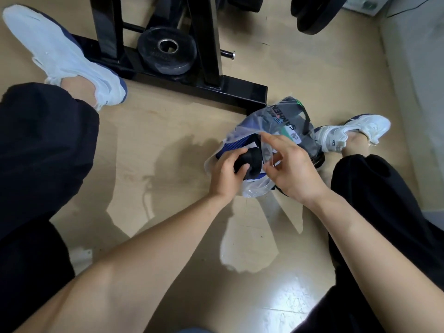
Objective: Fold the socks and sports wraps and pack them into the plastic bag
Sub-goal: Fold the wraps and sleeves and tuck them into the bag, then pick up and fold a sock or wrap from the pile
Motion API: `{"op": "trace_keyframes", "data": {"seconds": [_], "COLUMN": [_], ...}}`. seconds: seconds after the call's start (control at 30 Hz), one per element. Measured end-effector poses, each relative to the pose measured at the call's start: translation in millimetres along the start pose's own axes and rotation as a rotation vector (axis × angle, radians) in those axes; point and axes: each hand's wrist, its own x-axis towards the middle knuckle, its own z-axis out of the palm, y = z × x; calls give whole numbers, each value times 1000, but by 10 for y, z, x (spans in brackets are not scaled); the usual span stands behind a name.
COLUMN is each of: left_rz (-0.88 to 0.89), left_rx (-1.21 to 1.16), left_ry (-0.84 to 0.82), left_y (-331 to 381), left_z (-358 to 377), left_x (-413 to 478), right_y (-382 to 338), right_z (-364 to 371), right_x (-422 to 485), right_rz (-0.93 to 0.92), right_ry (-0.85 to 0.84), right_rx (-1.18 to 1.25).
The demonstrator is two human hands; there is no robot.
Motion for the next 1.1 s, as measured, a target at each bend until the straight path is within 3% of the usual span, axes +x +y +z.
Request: {"op": "trace_keyframes", "data": {"seconds": [0.23,0.33,0.5,0.57,0.67,0.73,0.8,0.97,1.1], "left_rz": [127,178,303,432,771,870,823,493,320], "left_rx": [438,451,478,570,665,705,707,773,825], "left_ry": [-155,-167,-335,-268,-168,-223,-348,-688,-800], "left_y": [-290,-235,-153,-219,-427,-502,-539,-417,-284], "left_z": [25,59,120,82,47,12,-22,14,140], "left_x": [71,163,282,269,246,230,221,303,445], "right_y": [52,46,60,81,111,126,134,153,159], "right_z": [20,11,0,12,33,47,62,72,57], "right_x": [-71,-92,-139,-168,-209,-231,-252,-309,-319], "right_rz": [7,-2,26,37,41,38,37,34,54], "right_ry": [13,18,39,41,39,44,48,26,29], "right_rx": [12,9,29,37,32,36,40,11,17]}}
